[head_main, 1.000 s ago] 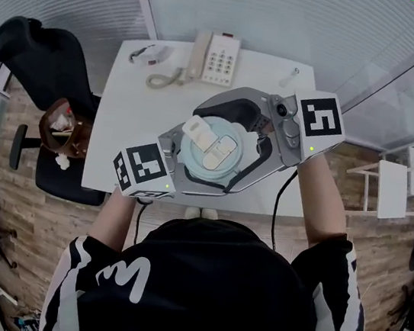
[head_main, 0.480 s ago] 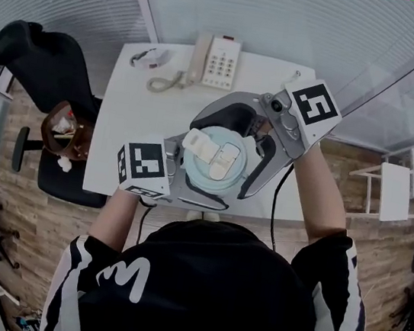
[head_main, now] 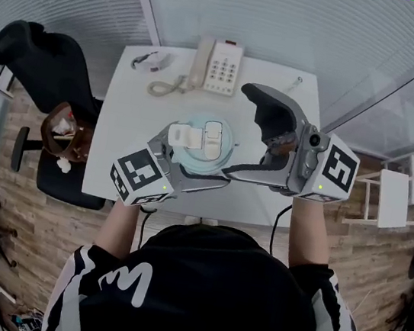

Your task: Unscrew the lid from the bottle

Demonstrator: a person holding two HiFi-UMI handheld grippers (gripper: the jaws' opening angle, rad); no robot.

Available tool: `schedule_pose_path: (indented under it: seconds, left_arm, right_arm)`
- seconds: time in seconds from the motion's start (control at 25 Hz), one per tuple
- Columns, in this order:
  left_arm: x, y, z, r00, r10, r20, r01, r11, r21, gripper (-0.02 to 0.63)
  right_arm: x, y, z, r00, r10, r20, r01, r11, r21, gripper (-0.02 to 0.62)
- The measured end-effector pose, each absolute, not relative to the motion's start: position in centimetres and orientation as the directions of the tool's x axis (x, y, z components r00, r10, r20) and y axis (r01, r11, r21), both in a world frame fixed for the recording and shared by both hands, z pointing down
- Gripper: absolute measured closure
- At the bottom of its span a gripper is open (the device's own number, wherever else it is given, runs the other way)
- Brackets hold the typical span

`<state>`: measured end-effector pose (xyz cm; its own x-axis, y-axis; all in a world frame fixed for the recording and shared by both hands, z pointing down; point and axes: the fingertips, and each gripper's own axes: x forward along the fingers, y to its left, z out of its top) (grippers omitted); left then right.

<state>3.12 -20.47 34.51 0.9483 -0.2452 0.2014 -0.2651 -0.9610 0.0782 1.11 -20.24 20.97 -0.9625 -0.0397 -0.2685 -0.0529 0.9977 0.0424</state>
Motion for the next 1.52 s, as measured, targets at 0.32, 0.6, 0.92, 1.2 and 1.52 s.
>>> schedule_pose_path:
  seconds: [0.32,0.6,0.92,1.2,1.52]
  left_arm:
    - [1.6,-23.7,34.3,0.841,-0.501,0.203,-0.518,-0.854,0.041,0.158]
    - [2.5,-23.1,34.7,0.825,-0.515,0.233,-0.533,-0.846,0.020,0.158]
    - [3.5,-19.6,35.0,0.926,-0.258,0.275,-0.274,-0.961,0.024,0.158]
    - [4.4,-16.8,35.0,0.961,-0.072,0.268,-0.083,-0.996,0.029,0.160]
    - [4.9,-15.1,35.3,0.959,0.081,0.270,0.070,-0.996,0.051,0.160]
  right_arm:
    - [-2.9,-20.6,23.5,-0.896,-0.413,-0.164,-0.423,0.906,0.026,0.121]
    - [-4.2,-20.2,24.4,-0.916,-0.390,-0.095,-0.396,0.917,0.049,0.150]
    - [-3.3,-17.7,24.8,-0.996,-0.018,-0.089,-0.021,0.999,0.044,0.147]
    - [-3.1,-15.1,24.4,-0.980,0.184,-0.076,0.184,0.983,-0.001,0.146]
    - [-2.4,-14.0,25.0,-0.938,0.343,-0.056,0.345,0.938,-0.023,0.146]
